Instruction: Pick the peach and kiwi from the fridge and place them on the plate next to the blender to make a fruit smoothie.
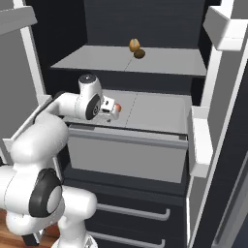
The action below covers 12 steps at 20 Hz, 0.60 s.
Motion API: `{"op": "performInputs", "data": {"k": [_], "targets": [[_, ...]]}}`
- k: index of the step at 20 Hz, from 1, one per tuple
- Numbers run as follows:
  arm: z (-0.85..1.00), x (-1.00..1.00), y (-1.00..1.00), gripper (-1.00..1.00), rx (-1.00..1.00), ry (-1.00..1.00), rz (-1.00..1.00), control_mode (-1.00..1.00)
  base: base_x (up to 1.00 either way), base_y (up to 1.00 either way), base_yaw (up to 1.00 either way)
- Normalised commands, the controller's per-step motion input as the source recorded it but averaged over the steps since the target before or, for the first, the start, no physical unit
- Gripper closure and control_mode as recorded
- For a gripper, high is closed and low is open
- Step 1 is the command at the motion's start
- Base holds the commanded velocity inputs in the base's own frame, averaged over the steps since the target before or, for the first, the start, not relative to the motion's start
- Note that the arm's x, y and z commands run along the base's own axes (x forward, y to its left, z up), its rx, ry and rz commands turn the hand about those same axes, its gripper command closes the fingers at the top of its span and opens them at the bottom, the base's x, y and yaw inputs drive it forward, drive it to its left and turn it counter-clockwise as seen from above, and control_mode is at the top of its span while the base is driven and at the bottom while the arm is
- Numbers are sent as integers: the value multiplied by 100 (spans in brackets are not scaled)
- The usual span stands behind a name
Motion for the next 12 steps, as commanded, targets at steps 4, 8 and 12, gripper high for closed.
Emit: {"op": "performInputs", "data": {"k": [4,8,12], "targets": [[-5,69,-6,-100,0,0,0,-100,0,0,0],[-27,50,0,-100,0,0,0,-100,0,0,0],[-26,62,-1,-100,1,-1,0,-100,0,0,0]]}}
